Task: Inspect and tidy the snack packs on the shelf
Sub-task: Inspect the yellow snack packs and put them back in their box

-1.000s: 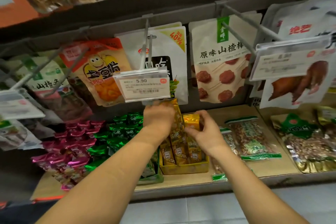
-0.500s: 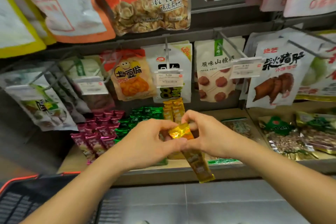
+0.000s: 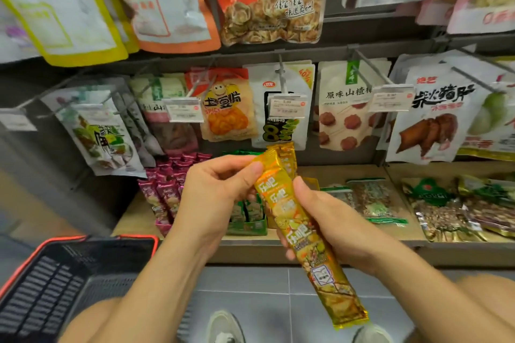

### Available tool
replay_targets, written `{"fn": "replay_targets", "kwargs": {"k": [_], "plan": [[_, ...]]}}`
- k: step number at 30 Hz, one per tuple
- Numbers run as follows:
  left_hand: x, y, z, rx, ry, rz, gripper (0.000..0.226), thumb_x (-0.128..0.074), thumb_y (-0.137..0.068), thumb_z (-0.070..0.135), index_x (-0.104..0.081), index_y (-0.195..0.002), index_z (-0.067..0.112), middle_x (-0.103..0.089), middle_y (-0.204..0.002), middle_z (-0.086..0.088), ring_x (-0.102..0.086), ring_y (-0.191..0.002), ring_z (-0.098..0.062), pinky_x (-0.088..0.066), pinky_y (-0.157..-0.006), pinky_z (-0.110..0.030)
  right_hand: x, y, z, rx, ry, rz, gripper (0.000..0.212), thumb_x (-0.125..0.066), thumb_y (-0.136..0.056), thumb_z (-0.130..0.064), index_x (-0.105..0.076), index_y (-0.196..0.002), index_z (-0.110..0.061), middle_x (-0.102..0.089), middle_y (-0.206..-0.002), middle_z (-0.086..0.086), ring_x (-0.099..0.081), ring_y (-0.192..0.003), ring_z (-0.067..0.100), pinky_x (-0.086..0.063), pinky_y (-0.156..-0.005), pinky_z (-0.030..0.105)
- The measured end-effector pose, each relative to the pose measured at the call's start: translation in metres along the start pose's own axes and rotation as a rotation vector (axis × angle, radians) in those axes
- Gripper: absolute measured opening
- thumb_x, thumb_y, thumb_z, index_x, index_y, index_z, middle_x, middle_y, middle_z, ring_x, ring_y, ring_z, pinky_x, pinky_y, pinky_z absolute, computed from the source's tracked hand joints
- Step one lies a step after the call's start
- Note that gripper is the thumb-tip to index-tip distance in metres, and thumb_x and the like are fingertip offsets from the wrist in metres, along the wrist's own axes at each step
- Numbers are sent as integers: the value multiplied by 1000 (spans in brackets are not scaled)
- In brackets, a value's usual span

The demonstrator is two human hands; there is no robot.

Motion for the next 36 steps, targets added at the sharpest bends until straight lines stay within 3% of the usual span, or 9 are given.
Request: {"fn": "replay_targets", "kwargs": {"k": [4, 8, 11, 15, 23, 26, 28, 31, 36], "plan": [[9, -1, -2, 6, 116, 54, 20, -83, -62, 23, -80, -81, 19, -75, -81, -6, -69, -75, -17, -55, -64, -25, -1, -4, -12, 139, 101, 108, 47, -42, -80, -72, -68, -78, -33, -62, -70, 6, -65, -58, 16, -54, -53, 26], [10, 1, -6, 47, 198, 77, 19, -75, -63, 12, -80, -80, 17, -76, -81, -6, -71, -75, -14, -55, -64, -22, -2, -7, -16, 224, 186, 122, 44, -40, -84, -62, -67, -95, -30, -64, -69, -7, -64, -61, 6, -52, -53, 20], [3, 1, -5, 73, 173, -47, 15, -74, -75, 16, -79, -89, 18, -75, -87, -5, -70, -82, -13, -55, -68, -23, 6, -7, -15, 268, 347, 196, 50, -39, -86, -64, -65, -106, -24, -70, -85, -6, -66, -75, 10, -57, -62, 33], [1, 2, 1, 8, -175, -86, 18, -78, -73, 40, -75, -89, 32, -74, -87, 5, -68, -83, -6, -54, -69, -21, 17, 1, -21, 351, 566, 378, 45, -44, -82, -71, -57, -86, -28, -63, -69, -15, -57, -61, 3, -46, -53, 18], [3, 8, 11, -254, -593, 103, 16, -71, -87, 18, -76, -94, 31, -72, -87, 24, -66, -85, 7, -48, -72, -6, 18, 6, -19, 352, 930, 583, 53, -32, -71, -85, -37, -88, -35, -58, -73, -12, -57, -65, 4, -43, -49, 25], [4, 6, 14, -285, -644, 120, 17, -71, -86, 18, -73, -89, 35, -71, -78, 14, -66, -74, -2, -53, -66, -17, 14, 10, -26, 418, 1020, 627, 46, -32, -75, -81, -31, -88, -37, -53, -70, -15, -51, -60, 8, -32, -50, 25], [9, -1, 1, -126, -497, 85, 14, -69, -87, 18, -66, -88, 32, -68, -67, 3, -63, -57, -12, -54, -53, -29, 7, 16, -33, 502, 1133, 676, 40, -41, -81, -73, -32, -91, -35, -50, -67, -16, -39, -53, 7, -30, -55, 28], [10, -6, -19, 60, -478, 16, 18, -65, -90, 32, -55, -79, 21, -53, -50, 2, -48, -44, -15, -38, -44, -28, -1, 23, -38, 583, 1264, 766, 40, -61, -81, -58, -36, -91, -29, -51, -67, -14, -26, -52, 5, -32, -57, 30], [0, 0, -5, -155, -708, -55, 33, -57, -96, 34, -52, -68, 17, -49, -57, 2, -41, -55, -9, -38, -53, -36, -3, 21, -38, 562, 1256, 739, 42, -69, -78, -53, -41, -95, -27, -55, -70, -12, -35, -55, 9, -33, -53, 28]]}}
Point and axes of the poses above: each hand's wrist, its own y-axis away from the middle knuckle, its own x-axis out of the back of the hand, z = x × y, the point moved 9 cm from there along -y, towards the middle knuckle
